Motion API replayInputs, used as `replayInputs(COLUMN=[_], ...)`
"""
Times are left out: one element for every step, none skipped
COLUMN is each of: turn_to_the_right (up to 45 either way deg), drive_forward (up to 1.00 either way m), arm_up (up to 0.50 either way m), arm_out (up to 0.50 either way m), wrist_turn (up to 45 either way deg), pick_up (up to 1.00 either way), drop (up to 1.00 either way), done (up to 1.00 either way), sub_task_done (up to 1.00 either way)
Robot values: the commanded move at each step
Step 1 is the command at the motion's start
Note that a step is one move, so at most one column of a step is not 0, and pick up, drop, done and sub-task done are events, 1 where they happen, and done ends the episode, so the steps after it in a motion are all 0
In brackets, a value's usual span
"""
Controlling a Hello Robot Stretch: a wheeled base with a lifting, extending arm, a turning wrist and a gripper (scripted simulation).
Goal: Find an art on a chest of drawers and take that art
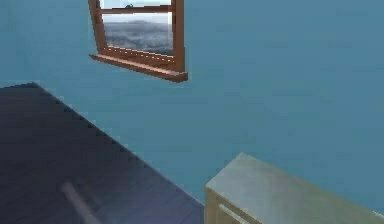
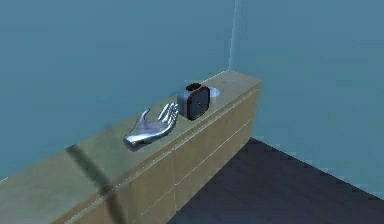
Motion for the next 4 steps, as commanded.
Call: replayInputs(turn_to_the_right=[-9.0,0.0,0.0,0.0], drive_forward=[0.0,0.0,0.0,0.0], arm_up=[0.0,0.5,0.28,0.0], arm_out=[0.0,0.0,0.0,0.5], wrist_turn=[0.0,0.0,0.0,0.0], pick_up=[0.0,0.0,0.0,0.0], drop=[0.0,0.0,0.0,0.0], done=[0.0,0.0,0.0,0.0], sub_task_done=[0.0,0.0,0.0,0.0])
